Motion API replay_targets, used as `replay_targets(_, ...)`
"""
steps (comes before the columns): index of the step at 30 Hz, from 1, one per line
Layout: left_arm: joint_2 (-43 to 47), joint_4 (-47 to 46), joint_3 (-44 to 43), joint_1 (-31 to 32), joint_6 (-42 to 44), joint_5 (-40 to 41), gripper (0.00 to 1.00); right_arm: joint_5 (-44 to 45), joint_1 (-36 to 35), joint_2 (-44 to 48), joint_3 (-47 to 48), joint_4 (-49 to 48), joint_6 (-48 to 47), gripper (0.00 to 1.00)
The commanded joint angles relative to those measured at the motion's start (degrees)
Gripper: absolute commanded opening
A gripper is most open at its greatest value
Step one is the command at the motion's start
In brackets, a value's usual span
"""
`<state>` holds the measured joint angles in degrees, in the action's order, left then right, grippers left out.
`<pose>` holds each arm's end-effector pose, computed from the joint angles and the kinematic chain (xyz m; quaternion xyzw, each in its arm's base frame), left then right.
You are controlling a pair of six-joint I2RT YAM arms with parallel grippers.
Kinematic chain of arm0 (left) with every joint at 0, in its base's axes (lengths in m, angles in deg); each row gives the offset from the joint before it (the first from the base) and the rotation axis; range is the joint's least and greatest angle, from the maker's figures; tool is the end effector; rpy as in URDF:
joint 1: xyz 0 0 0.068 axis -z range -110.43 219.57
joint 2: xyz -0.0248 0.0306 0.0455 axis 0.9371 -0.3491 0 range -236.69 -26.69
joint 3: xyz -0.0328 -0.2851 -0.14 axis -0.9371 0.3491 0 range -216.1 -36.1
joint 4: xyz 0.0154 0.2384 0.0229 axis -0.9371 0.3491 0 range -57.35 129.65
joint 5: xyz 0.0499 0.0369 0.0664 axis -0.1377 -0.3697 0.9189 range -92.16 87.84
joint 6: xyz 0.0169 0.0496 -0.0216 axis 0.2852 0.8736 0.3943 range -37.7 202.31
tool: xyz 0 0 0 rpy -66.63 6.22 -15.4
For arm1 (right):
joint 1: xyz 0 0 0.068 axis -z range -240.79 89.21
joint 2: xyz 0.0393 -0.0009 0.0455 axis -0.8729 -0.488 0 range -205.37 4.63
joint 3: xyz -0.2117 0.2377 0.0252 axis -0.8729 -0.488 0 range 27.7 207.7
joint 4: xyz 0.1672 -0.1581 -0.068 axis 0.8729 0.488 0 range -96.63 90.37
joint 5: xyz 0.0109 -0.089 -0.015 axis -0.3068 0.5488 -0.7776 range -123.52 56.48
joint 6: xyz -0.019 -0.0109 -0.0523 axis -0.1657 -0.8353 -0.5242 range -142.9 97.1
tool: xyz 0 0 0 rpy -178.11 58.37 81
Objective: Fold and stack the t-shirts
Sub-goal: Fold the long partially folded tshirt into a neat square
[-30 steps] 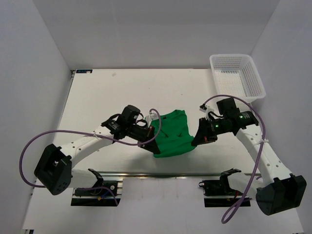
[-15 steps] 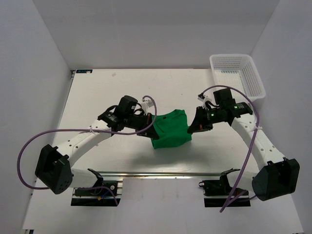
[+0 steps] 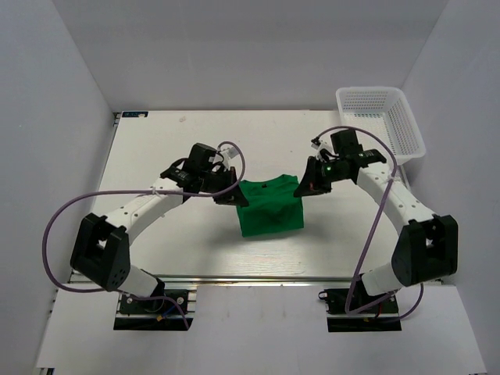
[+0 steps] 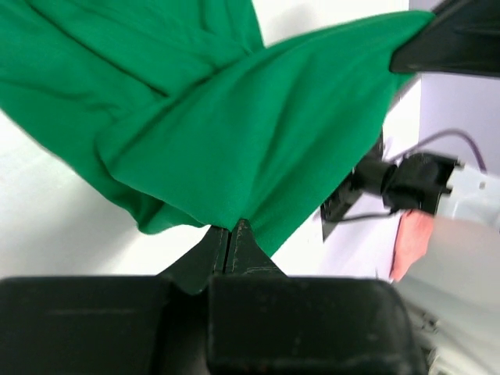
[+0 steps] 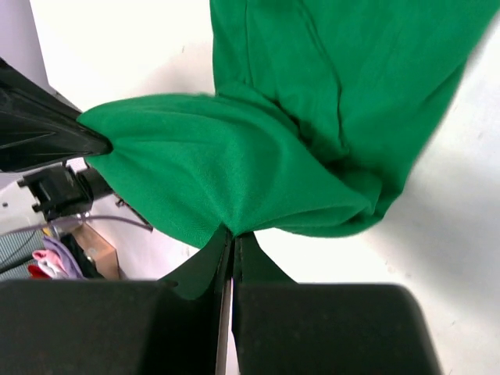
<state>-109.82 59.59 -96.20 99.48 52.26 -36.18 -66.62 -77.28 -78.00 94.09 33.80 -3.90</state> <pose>0.2310 -0.1584 0.3097 0.0991 0.8986 -0.4016 0.1462 0.2516 0.0970 0.3287 -0.0615 0.9199 0.3437 0.1787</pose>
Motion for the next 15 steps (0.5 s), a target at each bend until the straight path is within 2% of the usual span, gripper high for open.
replay_targets(1,-1.6,-3.9,-2.0,-1.8,-1.8,0.8,0.0,1.9,0.6,-3.1,4.4,-3.0,0.8,0.0)
replay_targets(6,-6.9,-6.8,-4.1,-4.4,-3.4,-2.2,0.0,2.4,1.0,-8.6,6.9,-4.1,1.5,0.0)
replay_targets(15,-11.0,-10.8,-4.7,-7.4,-5.1,-2.2,0.0,0.0,2.2,-17.5,12.1,-7.3,2.5,0.0)
